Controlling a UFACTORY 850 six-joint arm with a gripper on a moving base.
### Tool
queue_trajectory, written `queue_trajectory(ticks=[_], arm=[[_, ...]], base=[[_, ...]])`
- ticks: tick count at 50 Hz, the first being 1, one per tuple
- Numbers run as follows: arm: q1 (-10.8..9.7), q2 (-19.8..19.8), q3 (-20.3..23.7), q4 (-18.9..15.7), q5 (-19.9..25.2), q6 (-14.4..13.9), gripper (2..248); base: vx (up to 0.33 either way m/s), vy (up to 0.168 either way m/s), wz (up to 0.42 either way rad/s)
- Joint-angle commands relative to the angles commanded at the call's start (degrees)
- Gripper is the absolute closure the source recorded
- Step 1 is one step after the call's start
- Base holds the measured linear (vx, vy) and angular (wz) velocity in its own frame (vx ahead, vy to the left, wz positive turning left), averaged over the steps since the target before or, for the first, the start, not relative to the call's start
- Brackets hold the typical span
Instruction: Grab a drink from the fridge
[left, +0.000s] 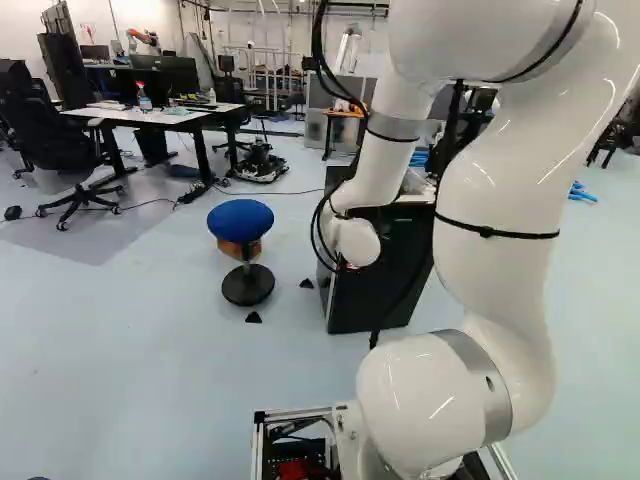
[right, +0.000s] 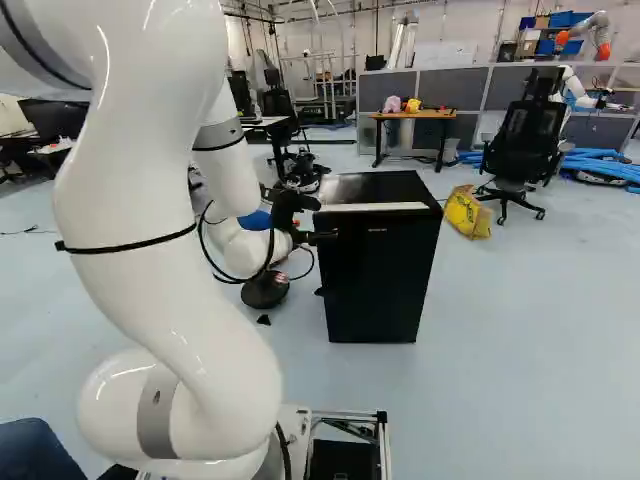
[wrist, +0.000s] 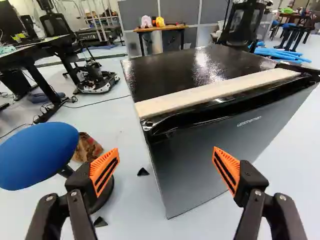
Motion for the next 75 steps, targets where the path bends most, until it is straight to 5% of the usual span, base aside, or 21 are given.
queue_trajectory(ticks=[58, 75], arm=[[2.62, -11.93, -4.54, 6.66, 16.48, 0.0, 3], [2.99, -12.03, -4.69, 8.41, 18.54, 0.0, 3]], base=[[0.0, 0.0, 0.0], [0.0, 0.0, 0.0]])
